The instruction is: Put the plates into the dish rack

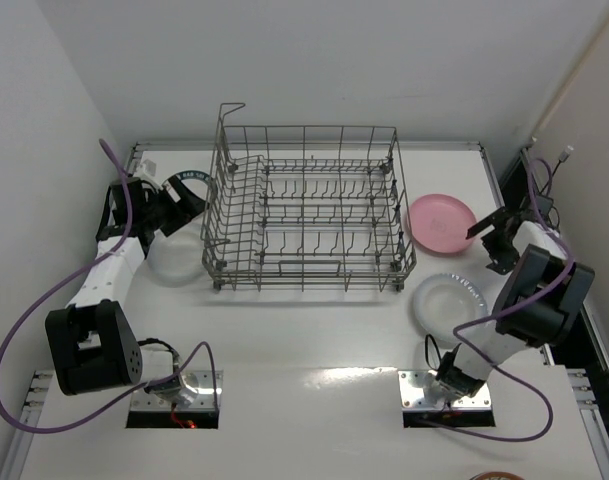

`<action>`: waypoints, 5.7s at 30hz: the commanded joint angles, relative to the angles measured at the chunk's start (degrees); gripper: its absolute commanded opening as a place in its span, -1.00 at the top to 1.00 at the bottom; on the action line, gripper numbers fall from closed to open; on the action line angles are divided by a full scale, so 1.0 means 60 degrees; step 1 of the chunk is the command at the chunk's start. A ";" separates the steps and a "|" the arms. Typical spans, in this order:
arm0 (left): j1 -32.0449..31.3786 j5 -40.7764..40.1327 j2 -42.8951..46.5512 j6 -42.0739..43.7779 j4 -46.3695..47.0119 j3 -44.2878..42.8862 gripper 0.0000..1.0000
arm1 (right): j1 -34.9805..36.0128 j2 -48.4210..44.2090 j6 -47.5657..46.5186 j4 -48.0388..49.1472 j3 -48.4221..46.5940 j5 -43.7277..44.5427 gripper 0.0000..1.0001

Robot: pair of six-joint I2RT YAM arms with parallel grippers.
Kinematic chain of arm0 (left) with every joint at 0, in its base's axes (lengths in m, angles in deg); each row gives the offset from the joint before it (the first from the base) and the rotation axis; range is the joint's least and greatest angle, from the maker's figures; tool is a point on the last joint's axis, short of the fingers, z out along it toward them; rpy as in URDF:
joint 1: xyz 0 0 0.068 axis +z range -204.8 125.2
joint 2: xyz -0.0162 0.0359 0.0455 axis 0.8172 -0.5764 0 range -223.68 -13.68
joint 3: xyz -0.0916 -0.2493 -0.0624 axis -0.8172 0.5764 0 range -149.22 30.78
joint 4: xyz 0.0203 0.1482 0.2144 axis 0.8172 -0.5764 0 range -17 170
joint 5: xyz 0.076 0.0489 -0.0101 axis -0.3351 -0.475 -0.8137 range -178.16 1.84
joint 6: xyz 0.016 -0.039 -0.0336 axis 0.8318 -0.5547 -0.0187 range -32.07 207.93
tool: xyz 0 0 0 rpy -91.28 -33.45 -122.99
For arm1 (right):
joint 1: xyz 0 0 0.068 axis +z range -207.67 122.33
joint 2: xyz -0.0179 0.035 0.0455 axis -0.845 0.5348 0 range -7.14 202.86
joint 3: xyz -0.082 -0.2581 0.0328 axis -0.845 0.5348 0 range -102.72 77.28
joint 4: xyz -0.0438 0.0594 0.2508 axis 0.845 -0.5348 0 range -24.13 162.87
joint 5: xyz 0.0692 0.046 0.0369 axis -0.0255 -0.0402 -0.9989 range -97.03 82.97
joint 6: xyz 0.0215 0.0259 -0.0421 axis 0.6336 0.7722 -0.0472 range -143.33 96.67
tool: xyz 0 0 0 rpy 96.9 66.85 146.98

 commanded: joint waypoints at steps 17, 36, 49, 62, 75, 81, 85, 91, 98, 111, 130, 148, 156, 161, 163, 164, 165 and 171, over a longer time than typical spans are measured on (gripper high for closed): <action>-0.0058 0.0984 0.0071 -0.0296 0.0689 0.0132 -0.45 | -0.0087 0.2910 0.0848 0.1373 -0.1466 -0.2429 -0.19; -0.0058 0.1555 -0.0105 -0.0560 0.0953 0.0220 -0.45 | 0.1287 -0.3164 0.1830 0.0481 -0.0646 0.2003 1.00; -0.0058 0.1366 -0.0105 -0.0560 0.0865 0.0220 -0.45 | 0.4917 -0.3140 0.0249 -0.1981 -0.4632 0.6283 1.00; -0.0058 0.1190 -0.0105 -0.0385 0.0777 0.0220 -0.45 | 0.9108 -0.0186 -0.0778 -0.2946 -0.6605 1.1014 1.00; -0.0058 0.1190 -0.0193 -0.0384 0.0689 0.0220 -0.45 | 1.0269 0.1565 0.1083 -0.7328 -0.8444 1.3245 1.00; -0.0058 0.1277 -0.0193 -0.0384 0.0689 0.0220 -0.45 | 1.0576 0.0802 0.1083 -0.7328 -0.7008 1.2790 1.00; -0.0058 0.1277 -0.0193 -0.0384 0.0689 0.0220 -0.45 | 1.0768 0.0714 0.1417 -0.7562 -0.6348 1.2673 1.00; -0.0058 0.1277 -0.0193 -0.0384 0.0689 0.0220 -0.45 | 1.1324 0.1708 0.2982 -0.9315 -0.6727 1.2966 1.00; -0.0058 0.1364 -0.0193 -0.0384 0.0689 0.0220 -0.45 | 1.1850 0.2324 0.3176 -0.9540 -0.6728 1.2660 0.94; -0.0058 0.1365 -0.0193 -0.0384 0.0689 0.0220 -0.45 | 1.1939 0.1433 0.2958 -0.9540 -0.6903 1.1810 0.24; -0.0058 0.1175 -0.0105 -0.0296 0.0513 0.0044 -0.45 | 0.9906 -0.6684 0.1392 -0.5777 -0.0607 0.9131 -0.81; -0.0058 0.1175 -0.0105 -0.0208 0.0425 0.0044 -0.47 | 0.2830 -0.5381 -0.0573 -0.2173 0.3027 -0.0565 -0.14; -0.0058 0.1263 -0.0105 -0.0208 0.0425 0.0044 -0.47 | 0.2462 -0.4224 -0.0573 -0.1252 0.4111 -0.1344 0.98; -0.0058 0.1263 -0.0105 -0.0208 0.0425 0.0044 -0.47 | 0.2462 -0.3537 -0.0486 -0.1162 0.4112 -0.0658 1.00; -0.0058 0.1263 -0.0105 -0.0208 0.0425 0.0044 -0.47 | 0.2462 -0.3243 -0.0485 -0.1162 0.4011 -0.0512 1.00; -0.0058 0.1263 -0.0105 -0.0208 0.0425 0.0044 -0.47 | 0.2462 -0.3111 -0.0485 -0.1162 0.3923 -0.0423 1.00; -0.0058 0.1263 -0.0105 -0.0208 0.0425 0.0044 -0.47 | 0.2462 -0.2863 -0.0485 -0.1162 0.3922 -0.0423 1.00; -0.0058 0.1176 -0.0105 -0.0208 0.0425 0.0044 -0.47 | 0.2462 -0.1955 -0.0382 -0.0869 0.3250 -0.0640 1.00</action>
